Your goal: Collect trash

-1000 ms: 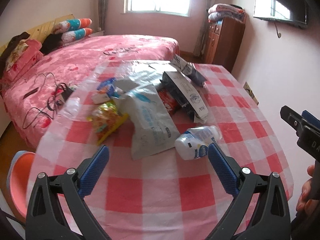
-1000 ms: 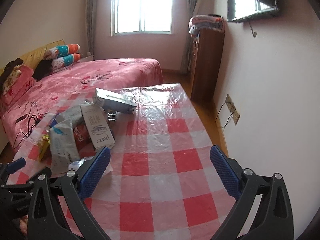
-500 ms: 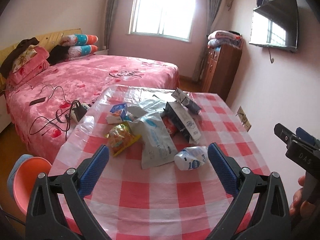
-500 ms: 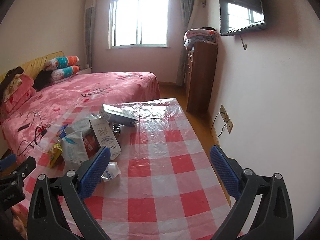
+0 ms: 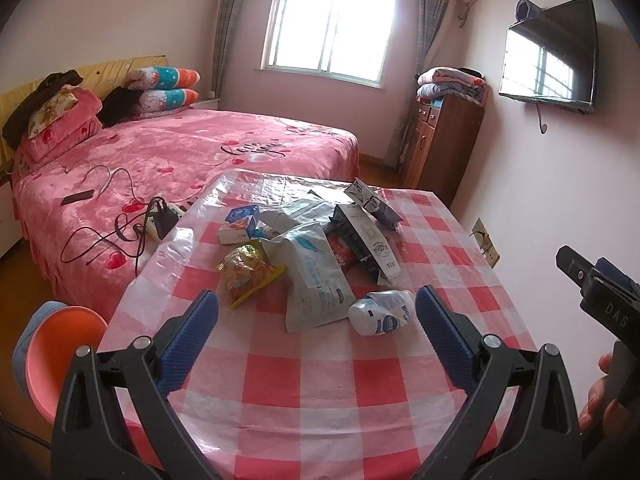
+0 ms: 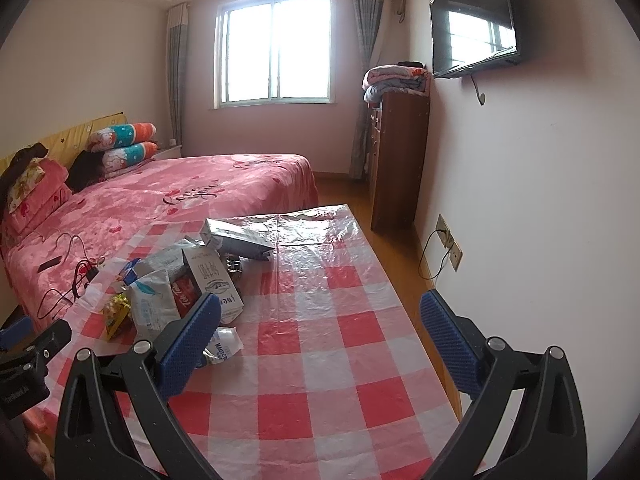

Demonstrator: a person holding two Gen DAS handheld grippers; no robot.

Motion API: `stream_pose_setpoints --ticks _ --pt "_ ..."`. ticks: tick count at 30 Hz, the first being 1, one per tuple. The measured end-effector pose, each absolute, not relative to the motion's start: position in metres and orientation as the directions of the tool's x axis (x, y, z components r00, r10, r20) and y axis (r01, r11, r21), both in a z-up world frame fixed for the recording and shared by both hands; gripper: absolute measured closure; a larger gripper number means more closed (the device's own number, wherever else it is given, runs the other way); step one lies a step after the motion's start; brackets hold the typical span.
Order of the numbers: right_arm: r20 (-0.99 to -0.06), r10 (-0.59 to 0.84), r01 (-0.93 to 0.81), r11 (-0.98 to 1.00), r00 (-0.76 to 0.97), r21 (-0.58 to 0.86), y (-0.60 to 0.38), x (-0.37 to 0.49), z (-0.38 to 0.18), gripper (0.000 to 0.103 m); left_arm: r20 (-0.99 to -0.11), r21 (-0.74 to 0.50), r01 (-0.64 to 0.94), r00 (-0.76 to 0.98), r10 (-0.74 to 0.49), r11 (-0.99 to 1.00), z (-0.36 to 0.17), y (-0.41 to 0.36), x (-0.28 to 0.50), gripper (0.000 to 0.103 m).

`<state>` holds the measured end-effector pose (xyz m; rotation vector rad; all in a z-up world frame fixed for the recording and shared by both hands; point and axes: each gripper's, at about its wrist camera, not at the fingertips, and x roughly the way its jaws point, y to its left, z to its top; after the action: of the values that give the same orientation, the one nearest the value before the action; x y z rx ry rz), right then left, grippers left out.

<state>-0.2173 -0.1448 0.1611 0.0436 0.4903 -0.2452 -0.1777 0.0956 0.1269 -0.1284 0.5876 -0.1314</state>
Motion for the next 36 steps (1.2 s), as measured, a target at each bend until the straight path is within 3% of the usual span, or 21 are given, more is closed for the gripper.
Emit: stream_pose_setpoints --ticks 8,14,20,31,34,36 --pt "-0.474 -0.222 0.242 0.970 0.852 -0.019 -0.149 -0.216 0.157 0.004 -0.546 -0.148 0.089 0.823 -0.156 0.985 0.125 0.093 -0.180 0.004" --pt "-0.512 -0.137 0.159 0.987 0.848 -0.001 -0.152 -0.204 0.134 0.004 -0.514 -0.130 0.096 0.845 -0.150 0.987 0.120 0.094 -0.183 0.004" --pt "-0.577 -0.007 0.072 0.993 0.817 0.090 -0.156 -0.187 0.106 0.004 -0.562 -0.086 0.086 0.819 -0.120 0.993 0.103 0.093 -0.166 0.004" --pt "-0.692 0.209 -0.022 0.963 0.691 0.269 -0.148 -0.143 0.052 0.005 -0.684 -0.174 0.017 0.718 -0.133 0.985 0.067 0.096 -0.099 0.004" --pt "-0.704 0.250 -0.040 0.953 0.665 0.300 -0.145 -0.135 0.043 0.007 -0.705 -0.137 0.002 0.702 -0.100 0.991 0.058 0.084 -0.077 0.004" --pt "-0.710 0.275 -0.059 0.948 0.649 0.314 -0.142 -0.129 0.039 0.017 -0.718 -0.110 -0.008 0.692 -0.073 0.994 0.053 0.077 -0.066 0.004"
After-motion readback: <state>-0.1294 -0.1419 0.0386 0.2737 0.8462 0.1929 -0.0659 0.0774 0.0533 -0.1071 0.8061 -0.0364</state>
